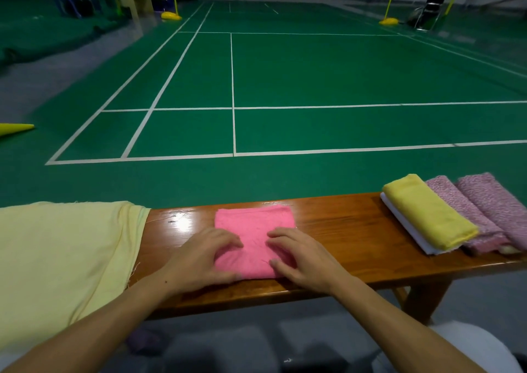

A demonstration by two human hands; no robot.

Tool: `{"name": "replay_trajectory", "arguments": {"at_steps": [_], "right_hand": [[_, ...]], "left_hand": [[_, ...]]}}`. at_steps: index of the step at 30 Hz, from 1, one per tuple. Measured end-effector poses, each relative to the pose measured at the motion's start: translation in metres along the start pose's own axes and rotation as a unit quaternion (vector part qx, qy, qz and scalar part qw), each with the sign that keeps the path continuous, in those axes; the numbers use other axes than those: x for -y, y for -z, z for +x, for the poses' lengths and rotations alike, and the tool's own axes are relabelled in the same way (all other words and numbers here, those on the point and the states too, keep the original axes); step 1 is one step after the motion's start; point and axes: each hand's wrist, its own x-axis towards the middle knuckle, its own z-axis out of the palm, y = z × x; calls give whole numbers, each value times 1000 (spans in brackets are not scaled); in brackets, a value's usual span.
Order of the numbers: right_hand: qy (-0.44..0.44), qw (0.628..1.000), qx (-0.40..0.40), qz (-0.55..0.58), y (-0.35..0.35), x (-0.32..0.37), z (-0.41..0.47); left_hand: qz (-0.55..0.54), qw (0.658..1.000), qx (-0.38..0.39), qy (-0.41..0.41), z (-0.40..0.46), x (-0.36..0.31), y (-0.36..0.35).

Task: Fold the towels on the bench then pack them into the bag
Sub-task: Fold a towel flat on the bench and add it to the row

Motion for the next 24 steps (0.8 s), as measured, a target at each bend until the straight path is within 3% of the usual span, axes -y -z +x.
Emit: {"name": "replay_trajectory", "arguments": {"at_steps": [10,16,20,24], "right_hand": [[-8,999,30,-22,1,4,-1],[19,998,35,-38,2,5,-2],[36,996,27,-73,6,4,1],[-21,1000,-14,-12,16,7,2]], "left_hand": [[151,988,4,-46,1,-12,-2],[57,997,-25,-38,6,-9,4],[-72,997,-15,32,5,-4,11],[-135,989,-39,55,2,-8,14]]}}
